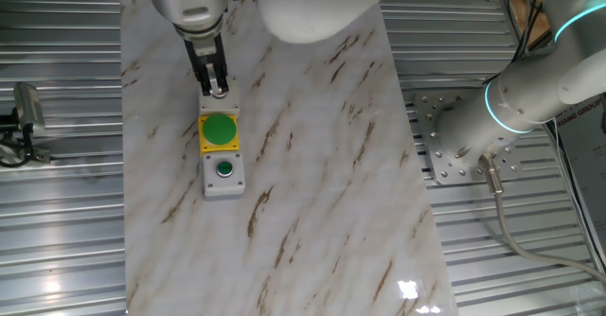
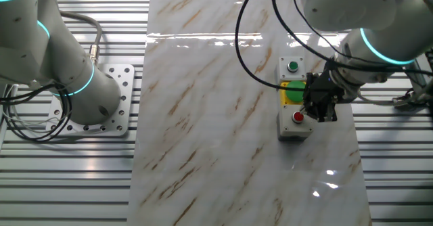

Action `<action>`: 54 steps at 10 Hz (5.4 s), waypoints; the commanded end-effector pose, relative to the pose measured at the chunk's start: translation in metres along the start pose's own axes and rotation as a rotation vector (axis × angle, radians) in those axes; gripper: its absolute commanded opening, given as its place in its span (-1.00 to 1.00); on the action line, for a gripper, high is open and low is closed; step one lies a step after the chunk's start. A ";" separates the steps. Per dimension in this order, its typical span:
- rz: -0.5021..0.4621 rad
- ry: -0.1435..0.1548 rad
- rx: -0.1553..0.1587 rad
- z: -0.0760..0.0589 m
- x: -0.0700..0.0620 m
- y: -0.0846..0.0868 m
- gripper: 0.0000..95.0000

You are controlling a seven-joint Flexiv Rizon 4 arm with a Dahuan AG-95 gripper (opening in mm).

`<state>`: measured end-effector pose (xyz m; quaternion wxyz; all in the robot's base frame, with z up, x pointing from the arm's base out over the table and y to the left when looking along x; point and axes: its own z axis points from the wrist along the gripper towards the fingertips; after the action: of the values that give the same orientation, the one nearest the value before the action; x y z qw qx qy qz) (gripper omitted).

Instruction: Press three buttons from left to right in sequence

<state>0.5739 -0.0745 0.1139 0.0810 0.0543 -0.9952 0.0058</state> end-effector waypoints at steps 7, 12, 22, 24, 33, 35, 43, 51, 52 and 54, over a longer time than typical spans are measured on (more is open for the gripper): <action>0.091 0.025 0.010 -0.001 -0.015 0.032 -1.00; 0.079 0.036 -0.013 -0.001 -0.019 0.038 -1.00; 0.090 0.067 0.013 0.005 -0.030 0.047 -1.00; 0.099 0.067 0.013 0.005 -0.030 0.047 -1.00; 0.137 0.104 -0.001 0.005 -0.030 0.048 -1.00; 0.116 0.108 -0.014 0.004 -0.025 0.044 -1.00; 0.111 0.122 -0.010 0.005 -0.025 0.043 -1.00; 0.017 0.139 -0.050 0.005 -0.025 0.043 -1.00; 0.008 0.149 -0.051 0.005 -0.025 0.043 -1.00; -0.025 0.142 -0.055 0.005 -0.025 0.043 -1.00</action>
<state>0.5975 -0.0283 0.1052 0.1610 0.0608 -0.9849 -0.0205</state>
